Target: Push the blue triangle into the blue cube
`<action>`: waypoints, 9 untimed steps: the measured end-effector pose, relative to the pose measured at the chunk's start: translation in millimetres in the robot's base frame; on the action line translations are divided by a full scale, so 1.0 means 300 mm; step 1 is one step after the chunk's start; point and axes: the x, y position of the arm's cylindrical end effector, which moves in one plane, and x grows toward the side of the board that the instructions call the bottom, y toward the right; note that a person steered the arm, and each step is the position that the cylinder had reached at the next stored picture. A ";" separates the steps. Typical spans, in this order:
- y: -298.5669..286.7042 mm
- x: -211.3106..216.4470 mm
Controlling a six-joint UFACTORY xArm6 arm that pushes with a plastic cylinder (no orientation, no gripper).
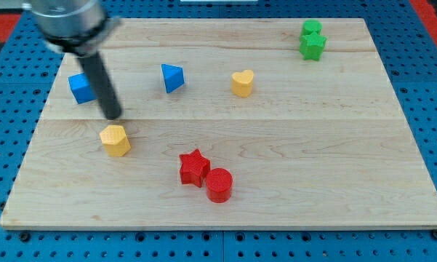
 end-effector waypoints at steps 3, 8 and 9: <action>0.259 -0.265; -0.110 -0.378; -0.211 -0.355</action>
